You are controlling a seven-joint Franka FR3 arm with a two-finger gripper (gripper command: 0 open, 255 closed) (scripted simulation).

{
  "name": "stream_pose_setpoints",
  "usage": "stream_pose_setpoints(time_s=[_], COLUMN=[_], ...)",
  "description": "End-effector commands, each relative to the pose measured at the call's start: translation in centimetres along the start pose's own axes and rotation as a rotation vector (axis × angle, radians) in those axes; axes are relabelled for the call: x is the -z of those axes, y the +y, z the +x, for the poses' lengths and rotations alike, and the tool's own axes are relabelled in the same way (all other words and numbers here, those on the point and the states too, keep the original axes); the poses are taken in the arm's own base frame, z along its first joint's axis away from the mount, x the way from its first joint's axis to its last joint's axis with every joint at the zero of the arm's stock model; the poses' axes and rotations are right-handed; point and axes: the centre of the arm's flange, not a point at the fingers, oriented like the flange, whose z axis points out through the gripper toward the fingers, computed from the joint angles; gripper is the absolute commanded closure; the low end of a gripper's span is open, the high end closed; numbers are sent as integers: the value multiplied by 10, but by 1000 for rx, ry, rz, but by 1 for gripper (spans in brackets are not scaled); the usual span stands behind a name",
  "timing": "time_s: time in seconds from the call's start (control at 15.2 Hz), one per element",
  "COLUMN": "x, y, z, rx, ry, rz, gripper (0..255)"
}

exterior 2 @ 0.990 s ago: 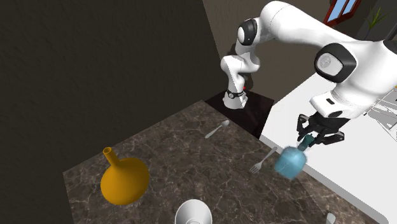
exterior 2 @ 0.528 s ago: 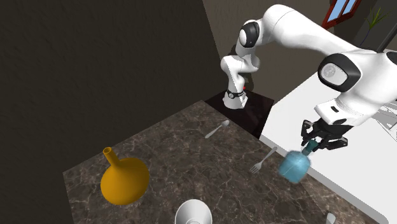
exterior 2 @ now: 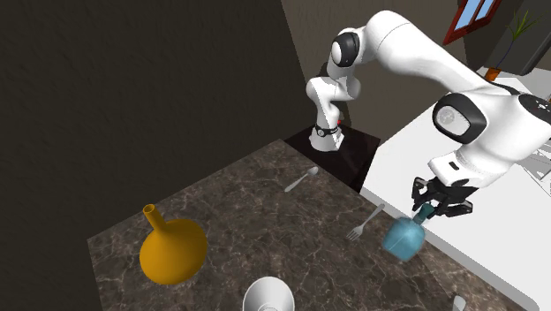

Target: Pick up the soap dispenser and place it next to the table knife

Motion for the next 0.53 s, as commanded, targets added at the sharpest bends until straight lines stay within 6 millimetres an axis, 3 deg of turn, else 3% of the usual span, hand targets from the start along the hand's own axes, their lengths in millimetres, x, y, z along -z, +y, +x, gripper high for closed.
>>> stream_pose_setpoints(time_s=[0.0, 0.33, 0.4, 0.46], x=[-2, -2, -2, -2], y=[0, 0, 0, 0], z=[0, 0, 0, 0], rx=[0, 0, 0, 0], ry=[1, 1, 1, 1], rz=[1, 1, 1, 1], gripper=[255, 255, 0, 0])
